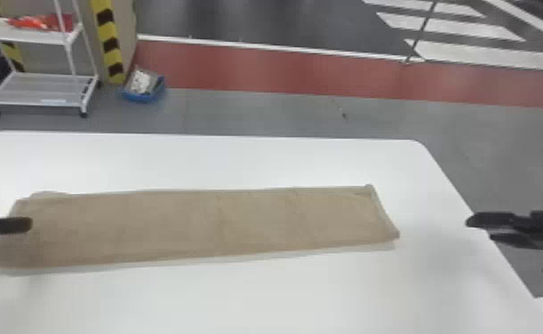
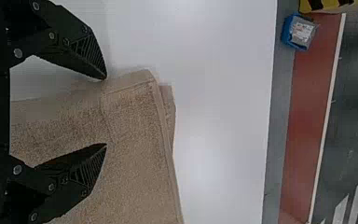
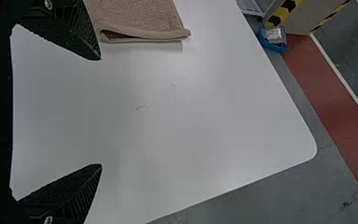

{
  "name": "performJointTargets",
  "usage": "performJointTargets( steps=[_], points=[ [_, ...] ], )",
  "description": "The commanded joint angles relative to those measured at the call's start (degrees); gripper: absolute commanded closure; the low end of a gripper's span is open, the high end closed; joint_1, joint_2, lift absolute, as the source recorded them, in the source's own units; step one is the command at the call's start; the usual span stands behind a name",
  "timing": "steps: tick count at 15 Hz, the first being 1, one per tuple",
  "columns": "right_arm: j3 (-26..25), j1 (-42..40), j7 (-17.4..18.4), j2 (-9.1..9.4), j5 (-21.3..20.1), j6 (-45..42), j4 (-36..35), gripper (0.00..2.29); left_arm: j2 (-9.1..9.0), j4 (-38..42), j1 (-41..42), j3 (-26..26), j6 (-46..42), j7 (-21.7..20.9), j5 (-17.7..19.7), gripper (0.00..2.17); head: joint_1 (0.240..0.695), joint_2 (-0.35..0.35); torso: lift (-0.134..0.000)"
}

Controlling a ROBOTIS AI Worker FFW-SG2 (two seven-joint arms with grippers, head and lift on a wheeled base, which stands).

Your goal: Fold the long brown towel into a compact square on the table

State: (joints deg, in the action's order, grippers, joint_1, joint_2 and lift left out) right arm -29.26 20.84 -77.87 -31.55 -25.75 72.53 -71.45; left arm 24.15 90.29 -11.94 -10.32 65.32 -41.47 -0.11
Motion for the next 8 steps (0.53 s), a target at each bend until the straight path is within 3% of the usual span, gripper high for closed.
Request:
performJointTargets(
  steps=[1,8],
  points=[
    [-0.1,-0.01,0.0,-0.09,0.0,-0.68,0.17,0.06,0.28,-2.49,-1.24,0.48,-1.9,0.69,-0.77,0.44,0.695,-0.184,-0.124],
    [0.08,-0.01,0.09,-0.09,0.0,-1.56,0.79,0.06,1.07,-3.37,-1.86,1.71,0.21,-2.38,-2.0,0.44,0.695,-0.171,-0.124]
  ],
)
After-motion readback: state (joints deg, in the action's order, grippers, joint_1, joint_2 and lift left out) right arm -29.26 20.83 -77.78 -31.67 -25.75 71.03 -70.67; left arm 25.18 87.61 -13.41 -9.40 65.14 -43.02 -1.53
